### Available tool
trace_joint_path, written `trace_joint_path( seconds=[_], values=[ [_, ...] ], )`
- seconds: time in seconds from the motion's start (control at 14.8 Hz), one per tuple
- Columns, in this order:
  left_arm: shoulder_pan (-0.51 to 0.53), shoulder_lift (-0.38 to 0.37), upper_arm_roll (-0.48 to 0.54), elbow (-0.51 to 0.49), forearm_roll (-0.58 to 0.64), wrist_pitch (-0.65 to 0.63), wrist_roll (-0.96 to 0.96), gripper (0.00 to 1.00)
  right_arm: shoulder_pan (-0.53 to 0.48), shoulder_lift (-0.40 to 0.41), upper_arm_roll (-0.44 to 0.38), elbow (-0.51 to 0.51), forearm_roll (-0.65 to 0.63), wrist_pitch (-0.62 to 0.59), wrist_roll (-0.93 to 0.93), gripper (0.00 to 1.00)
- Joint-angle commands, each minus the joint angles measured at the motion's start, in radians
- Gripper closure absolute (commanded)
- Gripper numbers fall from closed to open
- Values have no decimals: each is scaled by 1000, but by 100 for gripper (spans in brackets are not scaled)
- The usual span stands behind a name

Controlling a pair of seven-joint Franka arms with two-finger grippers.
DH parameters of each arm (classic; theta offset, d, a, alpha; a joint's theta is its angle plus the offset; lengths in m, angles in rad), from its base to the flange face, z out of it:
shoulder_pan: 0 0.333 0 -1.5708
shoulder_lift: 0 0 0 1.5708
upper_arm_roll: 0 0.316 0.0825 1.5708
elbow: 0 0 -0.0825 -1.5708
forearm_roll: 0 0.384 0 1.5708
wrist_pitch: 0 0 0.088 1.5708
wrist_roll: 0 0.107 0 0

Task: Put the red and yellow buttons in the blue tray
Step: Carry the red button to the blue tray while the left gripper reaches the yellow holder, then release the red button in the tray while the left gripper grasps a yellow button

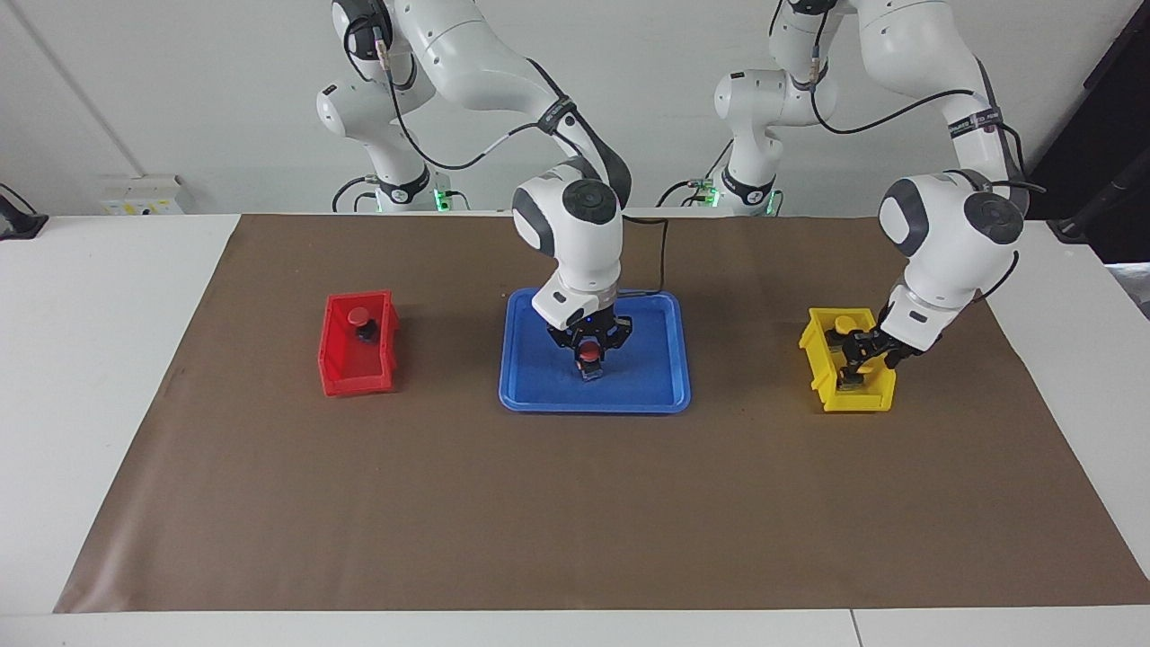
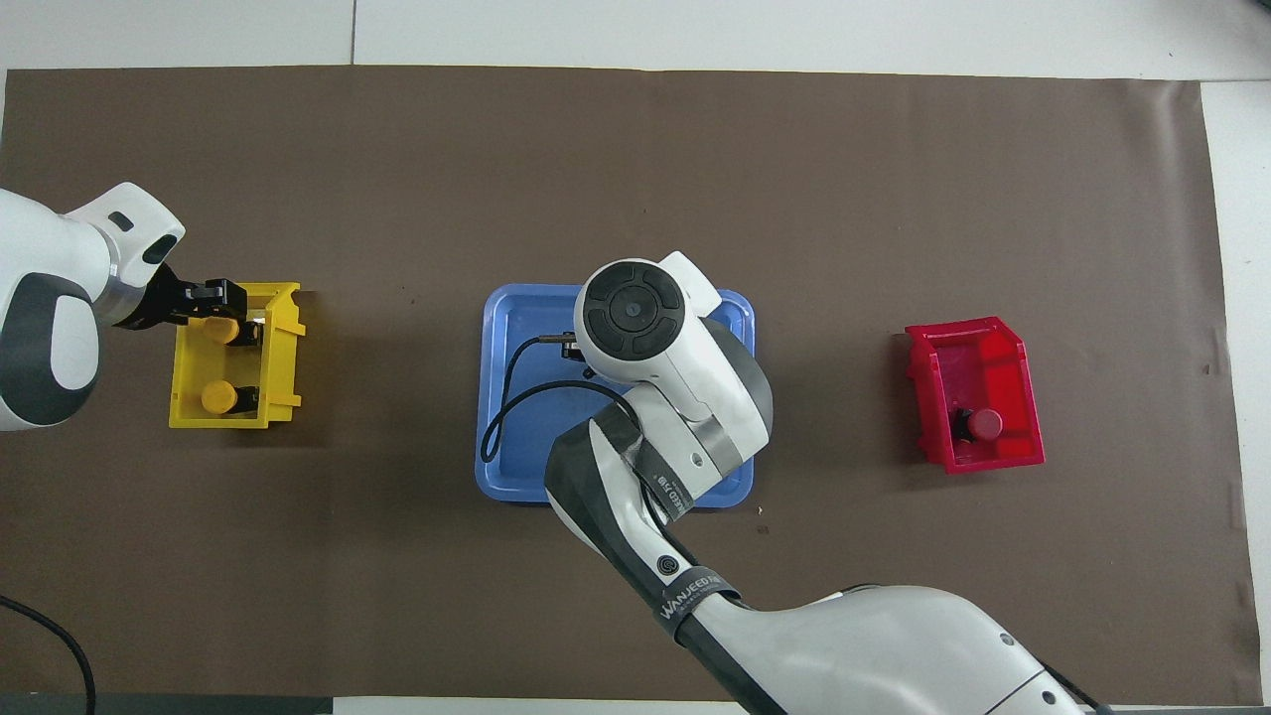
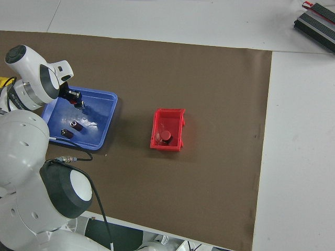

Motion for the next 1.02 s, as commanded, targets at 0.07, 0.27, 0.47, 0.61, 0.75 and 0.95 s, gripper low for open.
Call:
trace_joint_path(
  seconds=[0.07, 0.27, 0.47, 0.61, 0.75, 0.95],
  values=[
    [1, -17, -4, -67, 6, 53, -14, 31, 1, -16, -7, 9, -25, 0, 50, 4],
    [4, -15, -4, -64, 6, 55, -8, 98, -88, -87, -15, 103, -29, -113, -16, 0],
    [4, -18, -2, -11, 6, -24, -14, 98, -241, -255, -15, 27, -26, -272, -252, 0],
    [3, -22, -1, 212, 16, -336, -8, 98, -367, -393, -14, -132, -15, -280, -445, 0],
    [-14, 4, -7, 472, 55, -592, -17, 98, -462, -522, -15, -297, -11, -259, -605, 0],
    [-153, -5, -15, 455, -7, -547, -276, 98, -592, -595, -15, -435, -11, -222, -783, 8]
  ],
)
